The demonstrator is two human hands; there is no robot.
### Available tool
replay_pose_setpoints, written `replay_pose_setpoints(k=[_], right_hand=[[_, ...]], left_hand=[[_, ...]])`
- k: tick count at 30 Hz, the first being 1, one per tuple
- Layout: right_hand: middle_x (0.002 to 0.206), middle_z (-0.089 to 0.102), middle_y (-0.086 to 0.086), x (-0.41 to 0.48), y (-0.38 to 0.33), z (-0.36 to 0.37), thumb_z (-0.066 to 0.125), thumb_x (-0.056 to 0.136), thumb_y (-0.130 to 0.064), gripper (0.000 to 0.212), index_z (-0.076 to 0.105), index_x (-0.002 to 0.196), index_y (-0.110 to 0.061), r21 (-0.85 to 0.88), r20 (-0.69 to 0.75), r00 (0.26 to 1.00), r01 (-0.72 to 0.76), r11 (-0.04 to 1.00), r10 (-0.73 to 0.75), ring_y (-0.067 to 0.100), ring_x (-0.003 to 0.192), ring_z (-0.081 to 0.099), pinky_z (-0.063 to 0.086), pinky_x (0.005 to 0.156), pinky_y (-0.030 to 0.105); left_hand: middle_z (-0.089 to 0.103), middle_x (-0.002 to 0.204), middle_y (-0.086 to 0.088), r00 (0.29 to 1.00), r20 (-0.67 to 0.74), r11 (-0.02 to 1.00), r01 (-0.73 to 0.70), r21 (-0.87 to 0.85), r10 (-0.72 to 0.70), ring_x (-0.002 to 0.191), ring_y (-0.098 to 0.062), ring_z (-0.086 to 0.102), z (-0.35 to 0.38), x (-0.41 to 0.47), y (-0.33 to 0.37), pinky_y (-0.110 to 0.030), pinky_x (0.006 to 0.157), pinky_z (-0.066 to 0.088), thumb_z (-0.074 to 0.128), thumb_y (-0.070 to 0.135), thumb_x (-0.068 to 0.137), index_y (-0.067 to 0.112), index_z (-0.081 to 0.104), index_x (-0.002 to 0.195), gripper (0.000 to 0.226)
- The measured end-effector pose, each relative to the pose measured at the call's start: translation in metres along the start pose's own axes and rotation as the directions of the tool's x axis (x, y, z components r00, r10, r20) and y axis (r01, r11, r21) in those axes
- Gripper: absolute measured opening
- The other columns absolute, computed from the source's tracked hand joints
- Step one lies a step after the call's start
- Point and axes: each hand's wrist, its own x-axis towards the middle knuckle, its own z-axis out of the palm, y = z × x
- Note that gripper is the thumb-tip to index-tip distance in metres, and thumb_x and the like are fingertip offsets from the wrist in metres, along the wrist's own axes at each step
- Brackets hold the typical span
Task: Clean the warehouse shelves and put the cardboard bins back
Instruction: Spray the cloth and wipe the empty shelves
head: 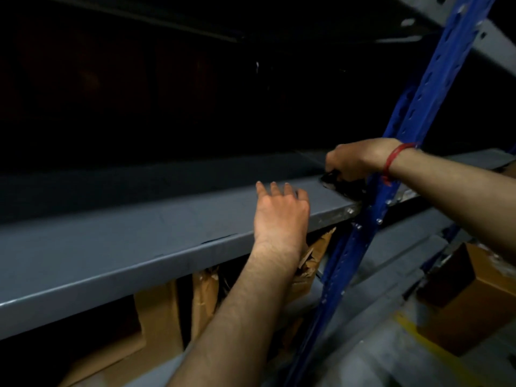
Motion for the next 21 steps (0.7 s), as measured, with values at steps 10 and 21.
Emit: replay_pose_setpoints(k=[10, 21], right_hand=[[0.09, 0.07, 0.005, -0.012, 0.004, 0.005, 0.059, 0.085, -0.034, 0.023, 0.071, 0.09, -0.015, 0.07, 0.109, 0.994, -0.029, 0.997, 0.022, 0.027, 0.081, 0.067, 0.056, 0.076, 0.035], [0.077, 0.064, -0.009, -0.021, 0.013, -0.008, 0.077, 0.083, -0.023, 0.011, 0.074, 0.094, -0.026, -0.093, 0.205, 0.974, 0.12, 0.988, -0.099, 0.013, 0.074, 0.06, 0.043, 0.065, 0.025]], left_hand=[[0.041, 0.151, -0.012, 1.0, -0.027, 1.0, 0.009, 0.024, -0.008, 0.141, -0.036, 0.037, 0.001, 0.001, 0.0, -0.06, 0.116, 0.025, 0.068, 0.048, 0.084, 0.017, 0.027, 0.152, 0.085], [0.038, 0.154, -0.01, 0.999, -0.046, 1.0, -0.007, 0.029, 0.009, 0.143, -0.034, 0.036, 0.0, -0.002, 0.006, -0.058, 0.117, 0.027, 0.068, 0.045, 0.087, 0.017, 0.026, 0.151, 0.082]])
